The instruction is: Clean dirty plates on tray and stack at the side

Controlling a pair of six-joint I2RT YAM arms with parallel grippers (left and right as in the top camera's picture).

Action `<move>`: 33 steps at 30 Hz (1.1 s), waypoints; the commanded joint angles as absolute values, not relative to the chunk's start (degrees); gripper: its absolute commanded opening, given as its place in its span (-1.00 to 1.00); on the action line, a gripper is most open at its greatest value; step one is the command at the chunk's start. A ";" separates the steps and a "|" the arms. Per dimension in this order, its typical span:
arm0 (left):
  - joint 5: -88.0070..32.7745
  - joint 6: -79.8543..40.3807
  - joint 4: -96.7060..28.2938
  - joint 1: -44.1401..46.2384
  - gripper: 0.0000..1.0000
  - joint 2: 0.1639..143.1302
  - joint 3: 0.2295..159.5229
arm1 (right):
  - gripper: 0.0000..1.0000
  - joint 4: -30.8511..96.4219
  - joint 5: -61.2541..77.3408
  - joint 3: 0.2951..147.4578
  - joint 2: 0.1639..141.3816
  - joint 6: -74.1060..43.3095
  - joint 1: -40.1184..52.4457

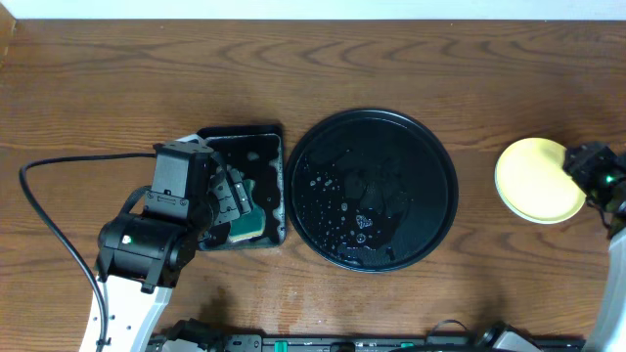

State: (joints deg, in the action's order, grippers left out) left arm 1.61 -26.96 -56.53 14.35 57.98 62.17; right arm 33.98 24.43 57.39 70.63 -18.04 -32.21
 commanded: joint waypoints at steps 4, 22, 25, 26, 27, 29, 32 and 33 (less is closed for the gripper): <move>1.50 -26.61 -56.58 14.04 0.67 57.98 62.98 | 0.04 43.27 36.47 58.74 52.34 -9.50 -16.80; 1.50 -26.61 -56.55 14.04 0.68 57.98 62.98 | 0.99 47.22 15.07 58.74 35.92 -6.33 -4.32; 1.50 -26.61 -56.58 14.04 0.68 57.98 62.98 | 0.98 47.62 13.02 58.70 35.24 -6.07 -2.24; 1.50 -26.61 -56.58 14.04 0.68 57.98 62.98 | 0.99 47.57 12.10 58.65 34.87 -5.41 -1.37; 1.50 -26.61 -56.58 14.04 0.67 57.98 62.98 | 0.99 47.57 10.90 58.59 34.15 -5.02 -0.05; 1.50 -26.61 -56.55 14.04 0.67 57.98 62.98 | 0.98 47.64 7.77 58.24 32.21 -5.02 2.44; 1.50 -26.61 -56.58 14.04 0.67 57.98 62.98 | 0.99 47.31 2.02 56.38 28.27 -5.04 7.09; 1.50 -26.61 -56.58 14.04 0.67 57.98 62.98 | 0.99 47.03 0.27 55.07 26.61 -5.04 8.51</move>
State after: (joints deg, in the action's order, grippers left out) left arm 1.61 -26.96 -56.55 14.33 57.98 62.17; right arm 47.40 9.21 57.82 31.18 -6.22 4.05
